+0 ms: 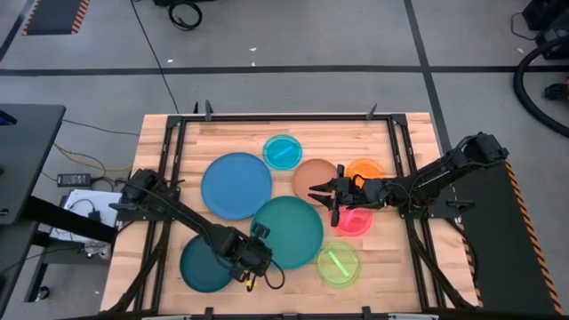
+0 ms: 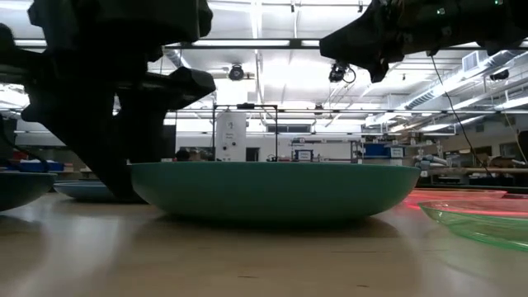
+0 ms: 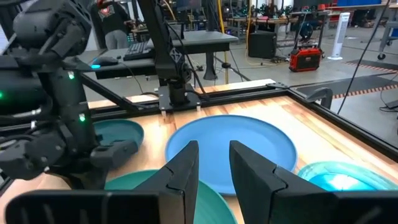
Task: Stack plastic plates
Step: Stack the green plate on top of the blue plate
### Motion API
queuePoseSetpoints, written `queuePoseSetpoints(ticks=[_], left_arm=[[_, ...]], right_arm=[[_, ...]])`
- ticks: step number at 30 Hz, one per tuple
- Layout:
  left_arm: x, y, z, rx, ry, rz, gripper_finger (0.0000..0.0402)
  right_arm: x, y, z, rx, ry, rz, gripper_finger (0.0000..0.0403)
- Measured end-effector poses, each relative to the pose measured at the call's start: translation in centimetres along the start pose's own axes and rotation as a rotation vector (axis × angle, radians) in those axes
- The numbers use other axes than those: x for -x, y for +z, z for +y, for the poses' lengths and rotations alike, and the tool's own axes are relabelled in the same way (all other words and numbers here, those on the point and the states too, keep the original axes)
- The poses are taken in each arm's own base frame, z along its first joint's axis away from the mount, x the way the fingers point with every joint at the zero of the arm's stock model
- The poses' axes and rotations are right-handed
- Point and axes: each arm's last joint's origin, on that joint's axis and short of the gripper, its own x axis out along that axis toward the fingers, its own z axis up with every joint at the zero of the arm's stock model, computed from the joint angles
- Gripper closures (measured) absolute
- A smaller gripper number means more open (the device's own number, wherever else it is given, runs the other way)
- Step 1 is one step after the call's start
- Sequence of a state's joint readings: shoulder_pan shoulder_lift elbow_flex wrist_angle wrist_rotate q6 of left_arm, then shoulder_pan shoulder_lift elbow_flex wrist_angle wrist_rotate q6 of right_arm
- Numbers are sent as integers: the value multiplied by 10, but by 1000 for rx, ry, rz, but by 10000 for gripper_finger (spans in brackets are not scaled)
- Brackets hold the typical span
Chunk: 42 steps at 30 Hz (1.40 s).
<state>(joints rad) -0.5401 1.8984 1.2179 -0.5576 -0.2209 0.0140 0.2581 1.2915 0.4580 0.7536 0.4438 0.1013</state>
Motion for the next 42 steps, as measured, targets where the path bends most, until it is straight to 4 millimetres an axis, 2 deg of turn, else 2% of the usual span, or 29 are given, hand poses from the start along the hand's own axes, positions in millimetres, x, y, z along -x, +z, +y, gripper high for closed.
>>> queuePoseSetpoints(ticks=[7,16,23,26,30,36,42], left_arm=[[1,0,-3,-48,13,-2,382],[6,1,-7,-121,10,-18,385],[36,5,-1,-100,56,-101,386],[54,4,4,-53,80,-138,386],[70,-8,9,55,107,-70,386],[75,-32,14,261,155,141,383],[76,-47,21,426,249,285,383]], right_arm=[[0,0,0,0,0,0,302],[0,0,0,0,0,0,302],[0,0,0,2,-1,3,302],[0,-1,0,3,-1,6,302],[0,-1,0,3,-1,6,302],[0,-1,0,3,-1,7,302],[0,0,0,2,-1,5,302]])
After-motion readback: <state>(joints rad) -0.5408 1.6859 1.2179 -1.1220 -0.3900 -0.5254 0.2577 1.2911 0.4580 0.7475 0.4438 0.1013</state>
